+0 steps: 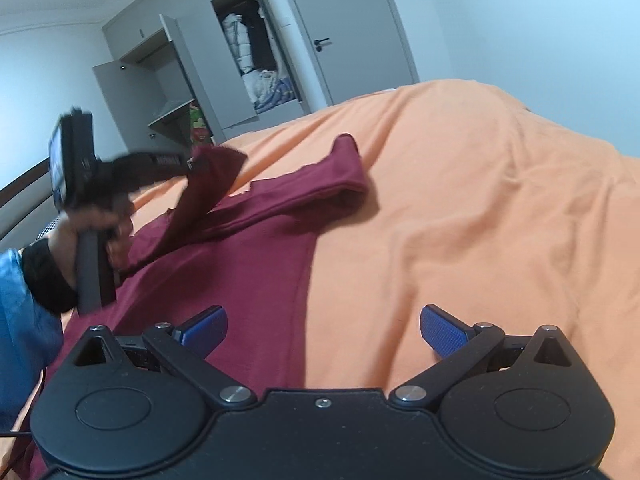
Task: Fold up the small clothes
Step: 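Fold the held sleeve and side across the shirt body, open left tool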
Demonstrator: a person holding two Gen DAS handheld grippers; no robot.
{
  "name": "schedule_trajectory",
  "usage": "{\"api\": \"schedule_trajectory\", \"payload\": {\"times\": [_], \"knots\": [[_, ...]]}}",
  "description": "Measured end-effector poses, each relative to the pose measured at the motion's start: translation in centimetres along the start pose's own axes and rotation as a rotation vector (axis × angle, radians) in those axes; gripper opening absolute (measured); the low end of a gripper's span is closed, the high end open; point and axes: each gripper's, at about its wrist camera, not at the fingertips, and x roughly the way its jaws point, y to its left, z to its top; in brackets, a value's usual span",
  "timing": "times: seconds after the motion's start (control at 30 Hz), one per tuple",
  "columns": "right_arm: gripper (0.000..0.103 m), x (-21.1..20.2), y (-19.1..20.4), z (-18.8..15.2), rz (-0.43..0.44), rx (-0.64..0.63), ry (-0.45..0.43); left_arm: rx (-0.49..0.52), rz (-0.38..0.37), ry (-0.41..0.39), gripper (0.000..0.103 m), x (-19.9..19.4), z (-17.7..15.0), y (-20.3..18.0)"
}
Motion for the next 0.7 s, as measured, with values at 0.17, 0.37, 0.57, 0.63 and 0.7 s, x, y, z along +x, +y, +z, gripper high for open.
{"api": "schedule_trajectory", "payload": {"times": [0.17, 0.37, 0.57, 0.63, 0.7], "knots": [[0.102, 0.5, -0.3, -0.2, 0.003, 0.017, 0.012, -0.020, -0.009, -0.030, 0.082, -3.5, 0.6, -0.5], [0.102, 2.0, 0.4, -0.1, 0.039, 0.025, 0.029, -0.049, 0.062, -0.012, 0.097, -6.9, 0.8, 1.8], [0.102, 4.1, 1.9, 1.0, 0.087, -0.031, 0.035, -0.116, 0.271, -0.047, 0.102, -13.9, -0.5, 8.1], [0.102, 5.0, 2.6, 2.1, 0.108, -0.048, 0.031, -0.166, 0.349, -0.052, 0.102, -15.6, -1.1, 11.3], [0.102, 6.2, 3.3, 3.3, 0.139, -0.070, 0.025, -0.223, 0.420, -0.046, 0.102, -16.9, -1.7, 14.6]]}}
